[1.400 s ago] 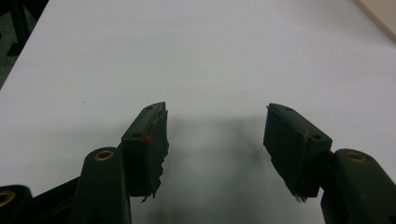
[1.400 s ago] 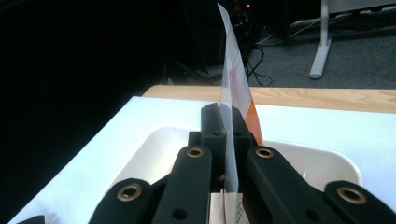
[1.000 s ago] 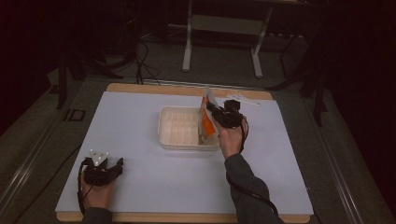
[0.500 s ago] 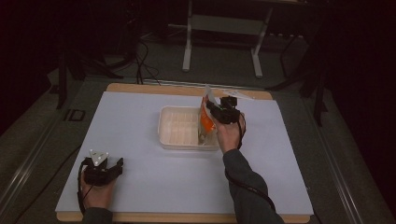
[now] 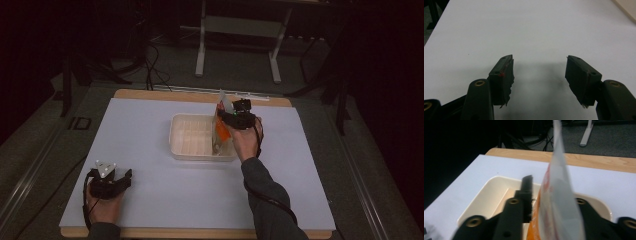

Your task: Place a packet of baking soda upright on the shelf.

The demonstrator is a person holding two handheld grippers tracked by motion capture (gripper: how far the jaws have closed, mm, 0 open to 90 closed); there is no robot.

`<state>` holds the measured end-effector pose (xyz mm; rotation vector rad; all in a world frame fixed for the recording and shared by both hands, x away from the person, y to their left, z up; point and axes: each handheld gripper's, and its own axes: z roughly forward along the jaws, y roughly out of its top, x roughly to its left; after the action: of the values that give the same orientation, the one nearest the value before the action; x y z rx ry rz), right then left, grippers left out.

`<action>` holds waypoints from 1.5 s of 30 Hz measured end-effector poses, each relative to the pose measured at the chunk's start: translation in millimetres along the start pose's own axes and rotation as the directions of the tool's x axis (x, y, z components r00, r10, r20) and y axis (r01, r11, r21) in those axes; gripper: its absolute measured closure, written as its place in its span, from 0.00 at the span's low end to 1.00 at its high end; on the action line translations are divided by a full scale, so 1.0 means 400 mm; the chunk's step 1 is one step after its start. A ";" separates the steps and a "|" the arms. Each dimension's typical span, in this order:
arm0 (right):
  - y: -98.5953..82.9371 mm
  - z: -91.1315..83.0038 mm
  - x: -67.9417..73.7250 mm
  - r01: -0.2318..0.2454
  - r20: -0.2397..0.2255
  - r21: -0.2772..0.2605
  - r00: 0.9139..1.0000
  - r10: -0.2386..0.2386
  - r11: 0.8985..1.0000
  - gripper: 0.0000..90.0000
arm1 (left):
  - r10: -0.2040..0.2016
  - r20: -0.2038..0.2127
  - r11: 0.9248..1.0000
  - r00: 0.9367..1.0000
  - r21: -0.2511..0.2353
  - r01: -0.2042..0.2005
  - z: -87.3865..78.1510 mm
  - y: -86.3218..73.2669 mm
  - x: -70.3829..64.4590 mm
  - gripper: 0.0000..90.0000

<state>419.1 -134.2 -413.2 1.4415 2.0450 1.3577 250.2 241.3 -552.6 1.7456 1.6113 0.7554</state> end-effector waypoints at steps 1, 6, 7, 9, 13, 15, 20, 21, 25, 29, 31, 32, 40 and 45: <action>-0.002 0.002 0.009 0.022 -0.003 0.012 1.000 -0.022 1.000 0.68 | 0.000 0.001 1.000 1.000 -0.001 0.000 0.000 0.000 0.000 0.44; 0.003 -0.009 0.024 0.046 -0.025 0.025 0.999 -0.045 0.999 0.58 | -0.003 0.001 1.000 1.000 -0.002 0.003 0.000 0.000 0.001 0.44; 0.004 -0.012 0.025 0.051 -0.025 0.027 0.998 -0.050 0.998 0.57 | -0.004 0.001 1.000 1.000 -0.001 0.004 0.000 0.000 0.001 0.44; 0.006 -0.018 0.027 0.058 -0.027 0.030 0.998 -0.058 0.998 0.53 | -0.004 0.001 1.000 1.000 -0.002 0.004 -0.001 0.000 0.001 0.44; 0.007 -0.034 0.031 0.081 -0.031 0.034 0.996 -0.080 0.996 0.49 | -0.005 0.000 1.000 1.000 -0.001 0.005 -0.001 0.000 0.001 0.44; 0.008 -0.043 0.033 0.094 -0.035 0.041 0.995 -0.092 0.995 0.47 | -0.006 0.000 1.000 1.000 -0.001 0.006 0.000 0.000 0.002 0.44; 0.009 -0.068 0.036 0.131 -0.034 0.046 0.991 -0.130 0.990 0.46 | -0.007 -0.001 1.000 1.000 -0.001 0.007 -0.001 0.000 0.002 0.43; 0.009 -0.072 0.036 0.135 -0.037 0.048 0.990 -0.134 0.990 0.46 | -0.008 -0.001 1.000 1.000 -0.002 0.008 0.000 0.000 0.002 0.44; 0.003 -0.088 0.033 0.154 -0.043 0.057 0.987 -0.152 0.986 0.46 | -0.010 -0.002 1.000 1.000 -0.003 0.010 0.000 0.000 0.002 0.44; -0.007 -0.106 0.034 0.177 -0.046 0.064 0.984 -0.174 0.982 0.45 | -0.010 -0.004 1.000 1.000 -0.003 0.010 0.000 0.000 0.002 0.43; -0.013 -0.120 0.037 0.187 -0.055 0.062 0.981 -0.184 0.980 0.45 | -0.011 -0.005 1.000 1.000 -0.005 0.011 -0.001 0.000 0.002 0.44; -0.016 -0.127 0.038 0.195 -0.055 0.061 0.980 -0.192 0.979 0.45 | -0.010 -0.005 1.000 1.000 -0.004 0.010 -0.001 0.000 0.002 0.44; -0.036 -0.191 0.043 0.221 -0.085 0.044 0.973 -0.217 0.974 0.45 | -0.011 -0.009 1.000 1.000 -0.006 0.011 -0.001 0.000 0.002 0.44; -0.057 -0.218 0.045 0.227 -0.118 0.047 0.968 -0.221 0.973 0.45 | -0.015 -0.007 1.000 1.000 -0.008 0.015 -0.002 -0.001 0.002 0.44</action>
<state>338.4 -165.8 -382.4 1.1367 2.2582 1.3198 249.4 242.3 -552.3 1.7252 1.6227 0.7610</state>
